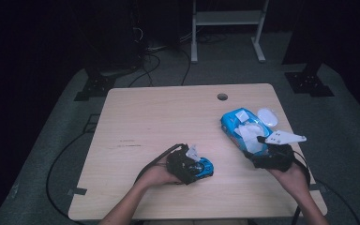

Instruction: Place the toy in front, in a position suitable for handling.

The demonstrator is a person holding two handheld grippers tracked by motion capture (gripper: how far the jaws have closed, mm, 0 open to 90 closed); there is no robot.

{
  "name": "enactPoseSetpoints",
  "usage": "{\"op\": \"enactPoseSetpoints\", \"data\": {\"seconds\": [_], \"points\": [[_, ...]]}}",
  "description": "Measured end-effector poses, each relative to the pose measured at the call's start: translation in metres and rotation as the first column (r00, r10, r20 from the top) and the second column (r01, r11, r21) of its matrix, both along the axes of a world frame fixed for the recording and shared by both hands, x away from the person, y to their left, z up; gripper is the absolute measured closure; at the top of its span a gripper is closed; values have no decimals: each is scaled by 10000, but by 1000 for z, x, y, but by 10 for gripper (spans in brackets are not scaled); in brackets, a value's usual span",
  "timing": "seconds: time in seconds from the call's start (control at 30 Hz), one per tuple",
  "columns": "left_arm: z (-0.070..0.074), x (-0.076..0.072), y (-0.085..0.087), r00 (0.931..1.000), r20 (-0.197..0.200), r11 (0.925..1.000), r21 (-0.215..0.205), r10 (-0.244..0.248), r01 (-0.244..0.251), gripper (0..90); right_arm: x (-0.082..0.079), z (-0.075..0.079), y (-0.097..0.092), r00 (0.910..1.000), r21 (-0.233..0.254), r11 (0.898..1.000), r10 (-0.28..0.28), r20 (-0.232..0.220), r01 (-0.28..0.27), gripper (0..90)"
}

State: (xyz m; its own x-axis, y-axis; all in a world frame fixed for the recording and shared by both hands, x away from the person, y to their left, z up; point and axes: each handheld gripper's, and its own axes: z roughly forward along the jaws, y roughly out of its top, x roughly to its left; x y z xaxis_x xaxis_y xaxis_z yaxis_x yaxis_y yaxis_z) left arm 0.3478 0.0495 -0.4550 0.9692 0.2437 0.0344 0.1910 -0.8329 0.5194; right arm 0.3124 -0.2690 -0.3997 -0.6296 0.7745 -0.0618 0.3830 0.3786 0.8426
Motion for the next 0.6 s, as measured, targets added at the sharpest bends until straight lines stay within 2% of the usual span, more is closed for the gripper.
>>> {"op": "enactPoseSetpoints", "data": {"seconds": [0.03,0.07,0.13,0.23,0.3,0.33,0.37,0.53,0.6], "points": [[1,0,2,9998,5,9995,-248,194,-194,204,4,3,-2,9999,-19,10000,-90,93,90,231],[1,0,2,9998,5,9995,-248,194,-194,189,7,5,-3,9997,-19,9998,-195,137,195,231],[5,0,7,9990,-6,9972,-600,445,-444,177,13,8,-5,9993,-74,9994,-322,168,323,231],[12,-4,16,9962,103,9892,-1201,864,-845,130,30,12,-10,9975,-259,9973,-690,138,694,231],[14,-5,20,9958,204,9880,-1281,894,-860,117,35,12,-11,9968,-346,9963,-786,122,789,231],[16,-7,26,9939,218,9837,-1469,1084,-1040,114,45,11,-14,9952,-356,9946,-975,58,976,231],[16,-7,26,9939,218,9837,-1469,1084,-1040,110,49,11,-14,9944,-487,9933,-1050,-98,1044,231],[17,-11,39,9899,355,9779,-1639,1376,-1301,101,61,8,-16,9912,-688,9893,-1303,-241,1284,231],[18,-13,47,9874,398,9714,-1894,1532,-1431,97,66,5,-16,9902,-818,9878,-1357,-342,1326,246]]}}
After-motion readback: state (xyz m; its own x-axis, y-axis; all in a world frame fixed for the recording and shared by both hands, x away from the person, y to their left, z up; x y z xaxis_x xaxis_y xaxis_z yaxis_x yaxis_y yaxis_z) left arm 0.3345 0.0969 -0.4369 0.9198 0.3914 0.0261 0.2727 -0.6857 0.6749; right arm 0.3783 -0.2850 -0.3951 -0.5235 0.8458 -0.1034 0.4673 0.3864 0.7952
